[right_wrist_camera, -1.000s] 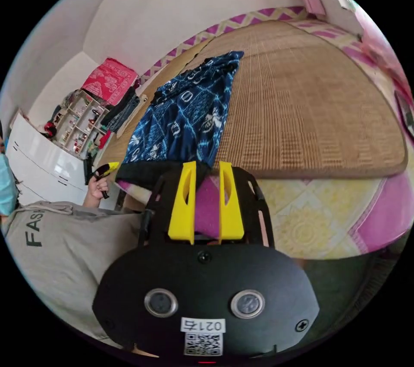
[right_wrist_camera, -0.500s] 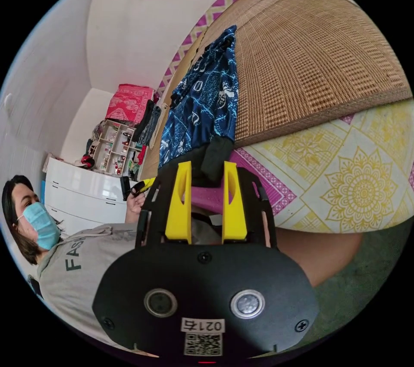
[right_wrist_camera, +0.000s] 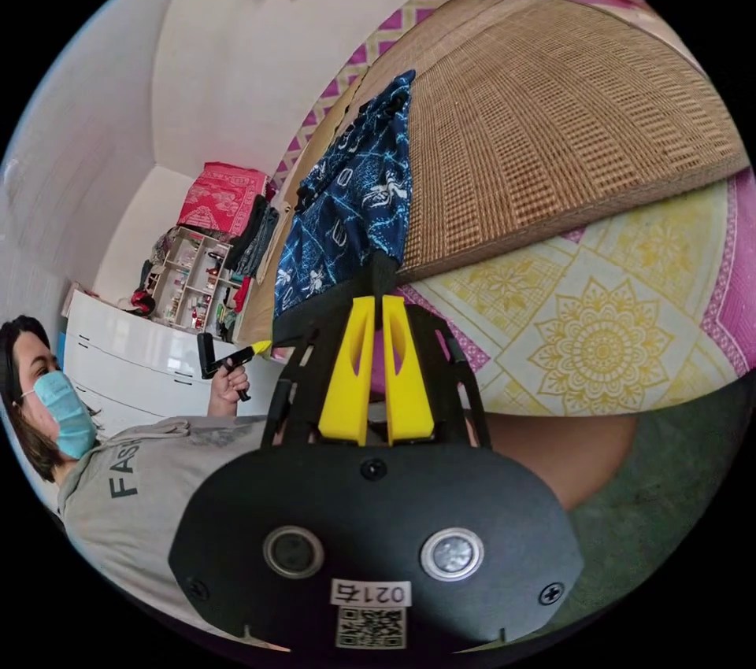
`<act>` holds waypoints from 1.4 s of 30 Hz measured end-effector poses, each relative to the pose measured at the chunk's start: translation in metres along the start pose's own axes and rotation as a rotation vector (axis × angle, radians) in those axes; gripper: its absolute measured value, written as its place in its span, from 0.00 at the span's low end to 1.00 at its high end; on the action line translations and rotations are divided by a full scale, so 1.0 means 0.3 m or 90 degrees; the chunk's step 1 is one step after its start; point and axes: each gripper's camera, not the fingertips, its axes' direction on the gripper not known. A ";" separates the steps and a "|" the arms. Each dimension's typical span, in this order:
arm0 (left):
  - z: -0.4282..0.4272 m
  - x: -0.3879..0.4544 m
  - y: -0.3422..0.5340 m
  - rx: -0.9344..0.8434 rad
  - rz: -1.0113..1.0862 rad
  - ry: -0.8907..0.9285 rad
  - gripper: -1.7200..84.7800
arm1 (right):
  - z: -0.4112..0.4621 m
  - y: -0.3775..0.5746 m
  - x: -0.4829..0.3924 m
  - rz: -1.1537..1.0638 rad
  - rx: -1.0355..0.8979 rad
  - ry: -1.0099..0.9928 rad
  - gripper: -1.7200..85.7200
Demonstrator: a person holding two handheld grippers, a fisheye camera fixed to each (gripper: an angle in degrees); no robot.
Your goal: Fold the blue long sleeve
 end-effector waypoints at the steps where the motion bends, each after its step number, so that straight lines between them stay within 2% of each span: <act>1: -0.006 0.026 -0.006 -0.003 0.008 -0.003 0.13 | -0.009 0.001 0.008 -0.001 -0.001 -0.012 0.02; 10: -0.017 0.151 -0.034 -0.034 0.017 0.001 0.14 | -0.046 0.028 0.044 0.002 0.018 -0.014 0.02; 17: -0.044 0.201 -0.055 -0.012 -0.013 -0.019 0.12 | -0.002 0.059 0.039 -0.019 0.007 -0.006 0.02; 25: -0.037 0.388 -0.091 -0.012 0.081 -0.145 0.14 | 0.039 0.107 0.072 -0.008 0.010 -0.043 0.02; 29: -0.009 0.375 -0.121 -0.028 0.060 -0.166 0.12 | 0.054 0.132 0.088 -0.003 0.014 -0.059 0.02; 36: -0.007 0.322 -0.155 -0.021 -0.008 -0.075 0.12 | 0.081 0.163 0.122 0.009 0.016 -0.086 0.02; 42: 0.066 0.441 -0.164 -0.038 0.086 -0.226 0.12 | 0.094 0.185 0.137 0.009 0.022 -0.102 0.02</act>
